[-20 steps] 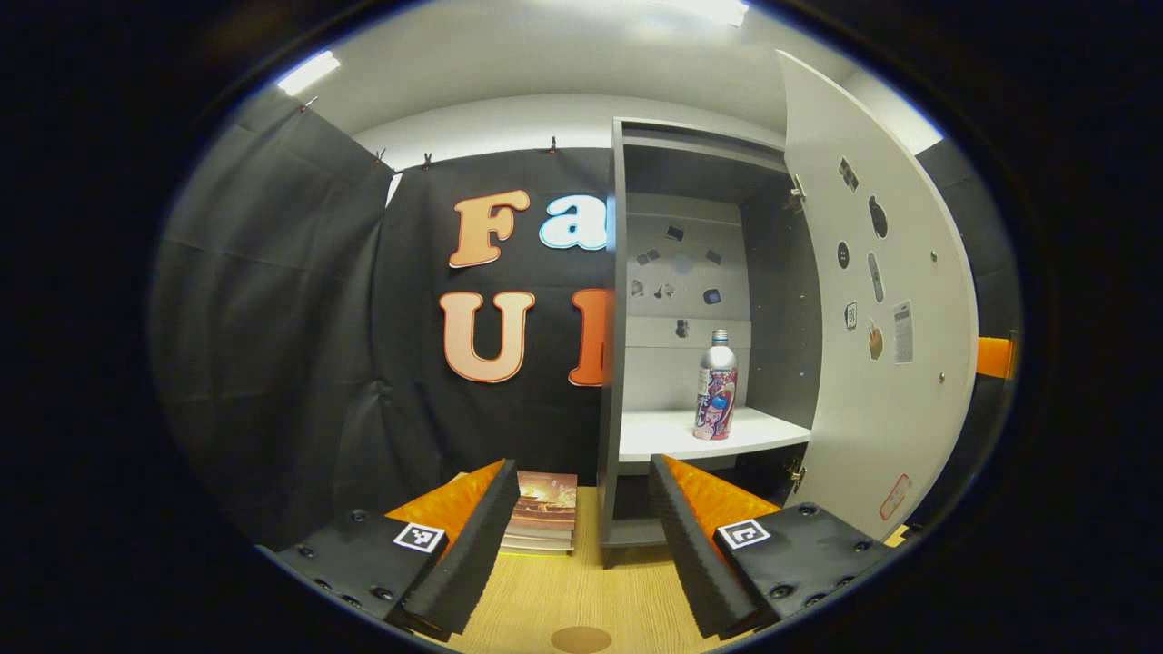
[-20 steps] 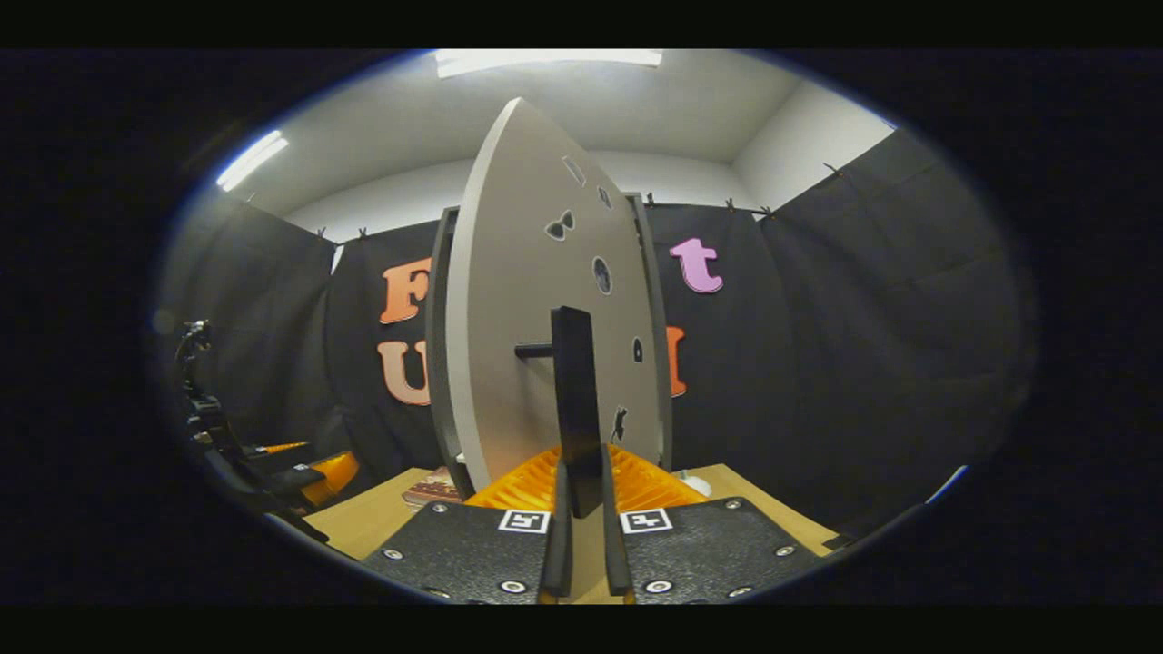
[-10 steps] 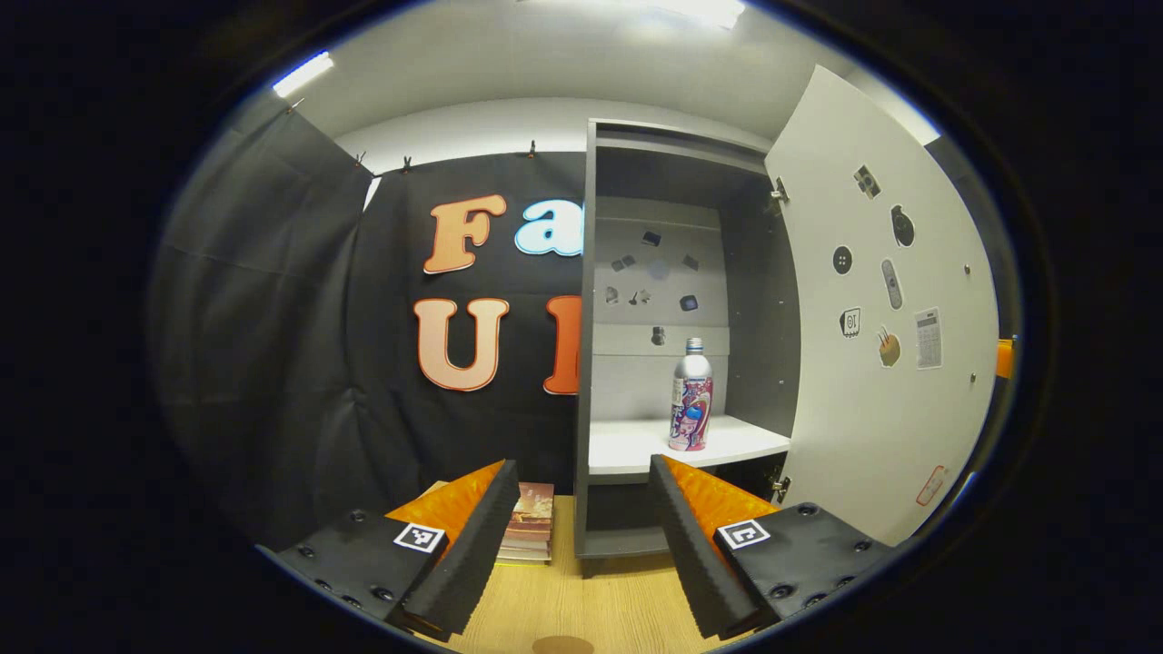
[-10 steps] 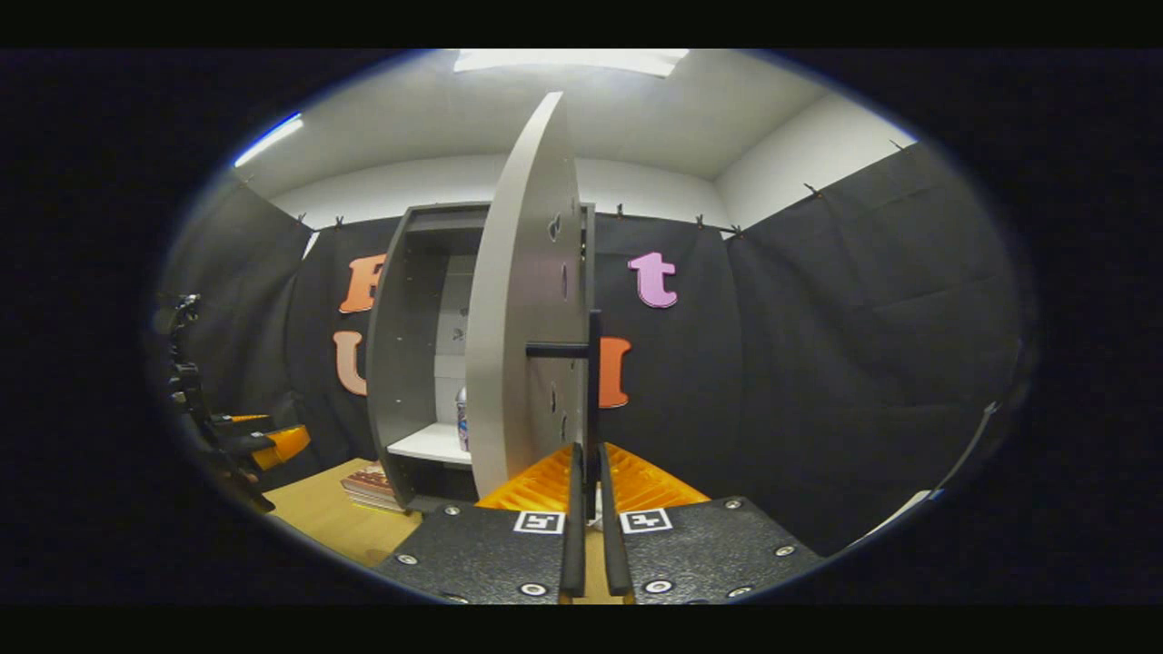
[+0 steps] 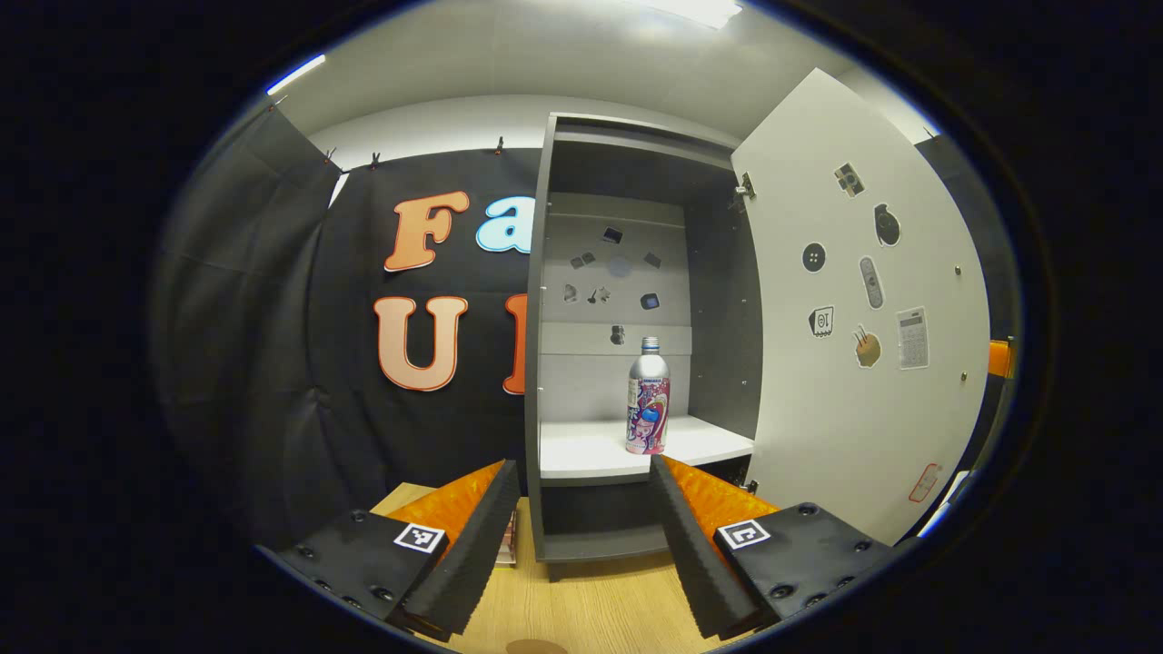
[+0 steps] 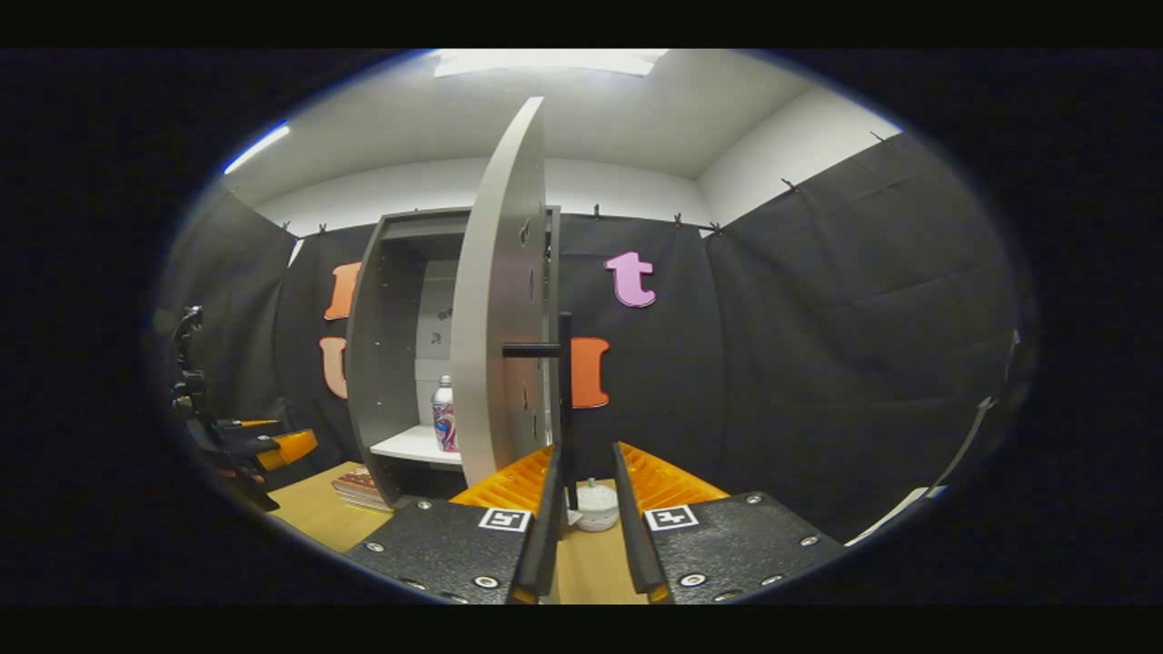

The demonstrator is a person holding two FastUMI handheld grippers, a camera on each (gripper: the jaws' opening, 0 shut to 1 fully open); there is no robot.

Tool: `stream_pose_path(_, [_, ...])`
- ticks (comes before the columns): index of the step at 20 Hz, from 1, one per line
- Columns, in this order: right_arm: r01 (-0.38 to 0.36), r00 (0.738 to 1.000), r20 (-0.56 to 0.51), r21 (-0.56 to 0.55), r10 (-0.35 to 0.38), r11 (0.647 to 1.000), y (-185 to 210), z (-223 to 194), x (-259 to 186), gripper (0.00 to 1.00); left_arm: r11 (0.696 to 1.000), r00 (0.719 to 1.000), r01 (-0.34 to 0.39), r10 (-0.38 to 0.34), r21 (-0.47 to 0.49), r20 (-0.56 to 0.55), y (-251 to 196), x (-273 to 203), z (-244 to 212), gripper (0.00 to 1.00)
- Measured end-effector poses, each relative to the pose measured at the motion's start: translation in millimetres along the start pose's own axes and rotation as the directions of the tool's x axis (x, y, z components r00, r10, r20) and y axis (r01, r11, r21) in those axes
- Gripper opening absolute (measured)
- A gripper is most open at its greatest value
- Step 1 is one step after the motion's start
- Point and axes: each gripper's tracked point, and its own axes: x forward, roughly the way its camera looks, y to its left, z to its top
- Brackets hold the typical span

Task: Open the cabinet door with the right hand, grasp the bottle in the cabinet with the left hand and place it on the coaster, then close the cabinet door with the right hand.

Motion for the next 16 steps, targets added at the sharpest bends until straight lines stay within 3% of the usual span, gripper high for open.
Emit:
stream_pose_path(4, [0.099,0.995,0.000,-0.043,-0.099,0.994,-24.1,0.4,-2.1,0.43,1.000,1.000,0.019,-0.019,-0.004,-0.003,-7.1,-0.3,-0.1,0.94])
stream_pose_path(6, [0.112,0.994,0.011,-0.028,-0.112,0.993,-24.7,2.2,-4.7,0.46,1.000,1.000,0.026,-0.026,-0.006,0.000,-11.4,-1.7,1.5,0.94])
stream_pose_path(10, [0.083,0.996,-0.017,0.005,-0.083,0.997,-14.4,-3.6,-13.3,0.56,0.999,0.999,0.031,-0.031,-0.008,0.007,-16.6,-9.5,5.3,0.94])
stream_pose_path(16, [-0.016,0.999,-0.030,-0.083,0.014,0.996,19.7,-9.3,-30.0,0.65,1.000,1.000,0.009,-0.009,0.014,0.007,-14.1,-25.0,10.1,0.94])
